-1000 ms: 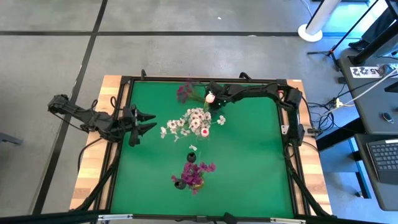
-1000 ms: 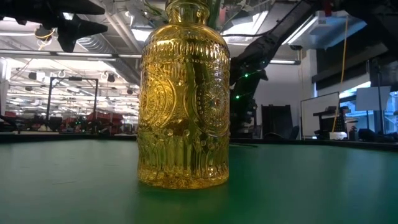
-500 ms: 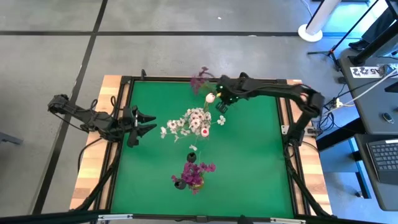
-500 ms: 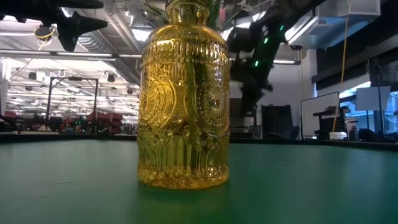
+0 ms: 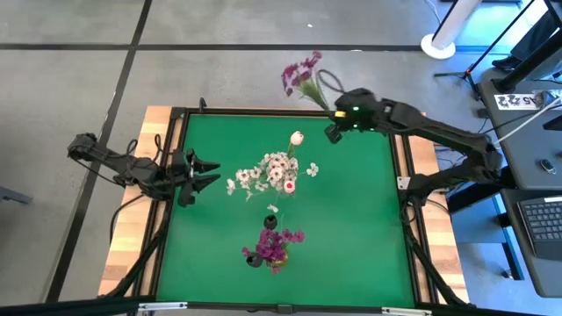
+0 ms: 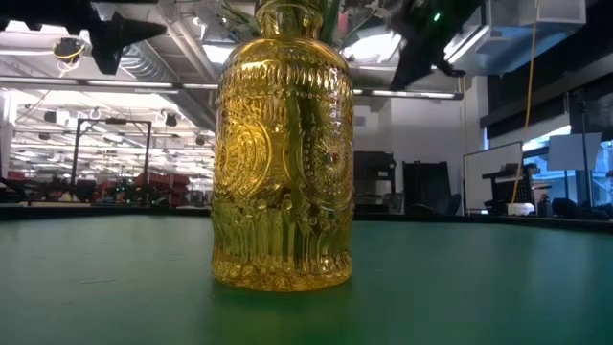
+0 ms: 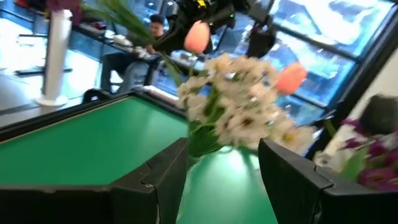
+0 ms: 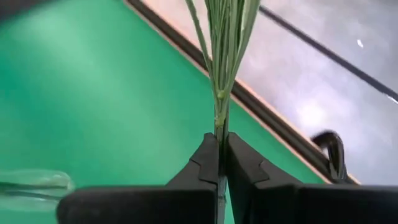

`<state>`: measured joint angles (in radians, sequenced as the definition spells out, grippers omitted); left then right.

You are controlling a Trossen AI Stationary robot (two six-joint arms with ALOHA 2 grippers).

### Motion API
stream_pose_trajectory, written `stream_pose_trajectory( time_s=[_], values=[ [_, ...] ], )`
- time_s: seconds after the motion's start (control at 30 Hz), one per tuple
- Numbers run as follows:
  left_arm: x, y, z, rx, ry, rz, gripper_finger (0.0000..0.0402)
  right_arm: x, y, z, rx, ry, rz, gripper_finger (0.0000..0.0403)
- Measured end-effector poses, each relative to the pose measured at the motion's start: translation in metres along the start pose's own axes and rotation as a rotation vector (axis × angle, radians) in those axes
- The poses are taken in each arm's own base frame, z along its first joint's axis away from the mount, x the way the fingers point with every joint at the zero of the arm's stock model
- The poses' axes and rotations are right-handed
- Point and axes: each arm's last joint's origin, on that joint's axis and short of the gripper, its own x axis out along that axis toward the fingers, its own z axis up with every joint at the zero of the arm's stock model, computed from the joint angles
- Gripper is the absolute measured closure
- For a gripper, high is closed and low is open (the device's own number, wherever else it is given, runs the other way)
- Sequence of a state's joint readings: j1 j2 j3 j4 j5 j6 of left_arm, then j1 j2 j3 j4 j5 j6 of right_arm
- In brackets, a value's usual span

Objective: Sort flowers into vase by color
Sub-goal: Put the violet flowers into the yellow crystal vase

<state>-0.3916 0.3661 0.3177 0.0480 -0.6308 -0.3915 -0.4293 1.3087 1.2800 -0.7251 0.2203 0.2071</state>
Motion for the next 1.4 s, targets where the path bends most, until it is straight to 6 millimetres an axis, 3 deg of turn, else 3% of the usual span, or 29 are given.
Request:
stream_pose_trajectory(
  time_s=[0.33, 0.6, 0.8, 1.0, 1.4],
  values=[
    [-0.004, -0.015, 0.024, -0.04, -0.175, -0.296, 0.0211, -0.081, 0.026, 0.003, -0.043, -0.293, 0.327, 0.0395],
    [-0.008, -0.019, 0.029, -0.029, -0.22, -0.371, 0.0211, -0.125, 0.076, -0.008, -0.182, -0.459, 0.605, 0.0395],
    [-0.005, -0.022, 0.028, -0.031, -0.221, -0.374, 0.0211, -0.137, 0.125, -0.025, -0.296, -0.517, 0.707, 0.0395],
    [-0.002, -0.024, 0.026, -0.025, -0.209, -0.374, 0.0211, -0.146, 0.161, -0.042, -0.357, -0.557, 0.74, 0.0395],
    [-0.003, -0.027, 0.027, -0.042, -0.223, -0.401, 0.0211, -0.147, 0.206, -0.064, -0.441, -0.619, 0.788, 0.0395]
  ],
)
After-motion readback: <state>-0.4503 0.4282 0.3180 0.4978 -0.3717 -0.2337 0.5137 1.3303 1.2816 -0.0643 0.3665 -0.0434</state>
